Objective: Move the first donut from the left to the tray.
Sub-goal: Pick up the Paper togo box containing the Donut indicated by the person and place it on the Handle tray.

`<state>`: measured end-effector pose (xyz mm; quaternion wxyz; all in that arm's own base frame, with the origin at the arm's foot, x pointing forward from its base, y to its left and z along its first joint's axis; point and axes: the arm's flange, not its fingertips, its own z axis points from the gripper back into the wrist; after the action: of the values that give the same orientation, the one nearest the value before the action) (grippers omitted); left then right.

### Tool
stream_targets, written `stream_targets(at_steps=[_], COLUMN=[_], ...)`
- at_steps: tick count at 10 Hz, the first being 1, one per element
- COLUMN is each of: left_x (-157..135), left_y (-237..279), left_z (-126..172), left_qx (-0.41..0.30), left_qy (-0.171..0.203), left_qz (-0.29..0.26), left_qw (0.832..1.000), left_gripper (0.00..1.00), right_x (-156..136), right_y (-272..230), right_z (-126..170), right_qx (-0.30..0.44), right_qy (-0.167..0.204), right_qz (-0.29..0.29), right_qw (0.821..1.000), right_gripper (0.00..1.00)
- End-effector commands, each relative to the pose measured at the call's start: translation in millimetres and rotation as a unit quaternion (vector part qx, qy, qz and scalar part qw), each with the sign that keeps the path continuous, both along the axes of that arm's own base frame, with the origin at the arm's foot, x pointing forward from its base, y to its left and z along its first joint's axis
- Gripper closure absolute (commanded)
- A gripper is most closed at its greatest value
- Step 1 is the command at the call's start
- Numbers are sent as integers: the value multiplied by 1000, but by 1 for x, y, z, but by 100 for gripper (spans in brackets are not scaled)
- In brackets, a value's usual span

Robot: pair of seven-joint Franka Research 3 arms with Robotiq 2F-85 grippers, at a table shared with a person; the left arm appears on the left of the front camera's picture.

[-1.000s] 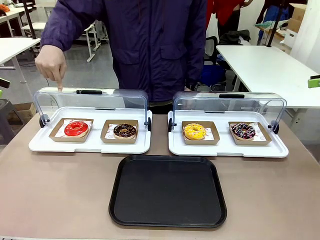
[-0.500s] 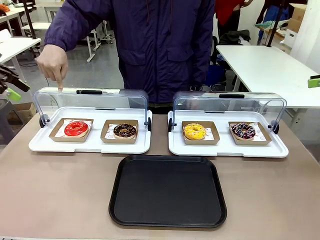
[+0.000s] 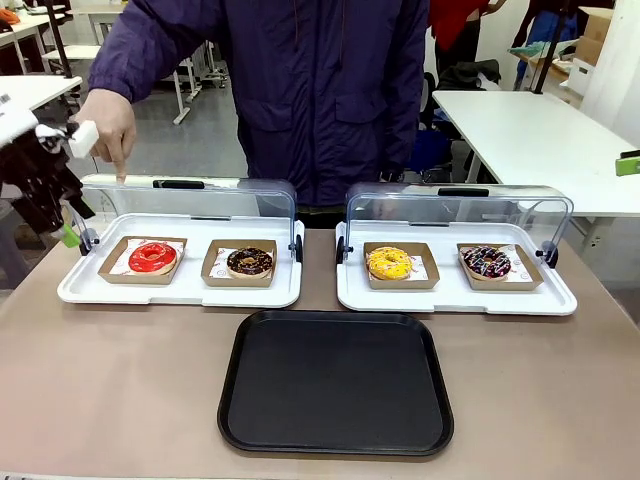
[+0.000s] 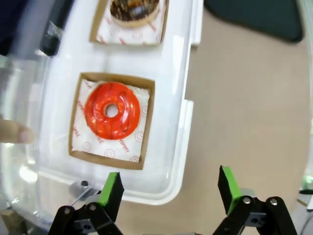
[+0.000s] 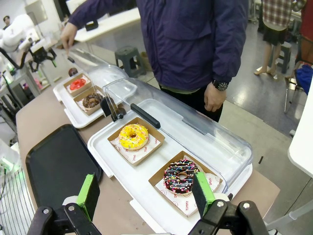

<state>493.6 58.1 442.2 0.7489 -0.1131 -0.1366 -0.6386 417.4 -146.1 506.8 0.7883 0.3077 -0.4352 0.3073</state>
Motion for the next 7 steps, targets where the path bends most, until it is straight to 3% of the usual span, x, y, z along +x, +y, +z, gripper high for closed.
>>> stream_targets(at_steps=[1,2,3,4,7], left_x=[-1,1,2,0,2], left_y=[4,4,3,4,5], left_z=[-30,-42,-48,-33,-45], left_qx=[6,10,7,14,17], left_qy=[-24,-36,-24,-16,-17], left_qz=[-11,-18,-31,-7,-14], left_qw=[1000,999,999,1000,1000], left_gripper=[0,0,0,0,0], right_x=[2,2,2,2,2], right_y=[1,1,1,1,1], right_z=[1,1,1,1,1], right_qx=[8,8,8,8,8], right_qy=[-10,-10,-10,-10,-10], right_qz=[1,1,1,1,1], right_qw=[1000,1000,1000,1000,1000], right_gripper=[0,0,0,0,0])
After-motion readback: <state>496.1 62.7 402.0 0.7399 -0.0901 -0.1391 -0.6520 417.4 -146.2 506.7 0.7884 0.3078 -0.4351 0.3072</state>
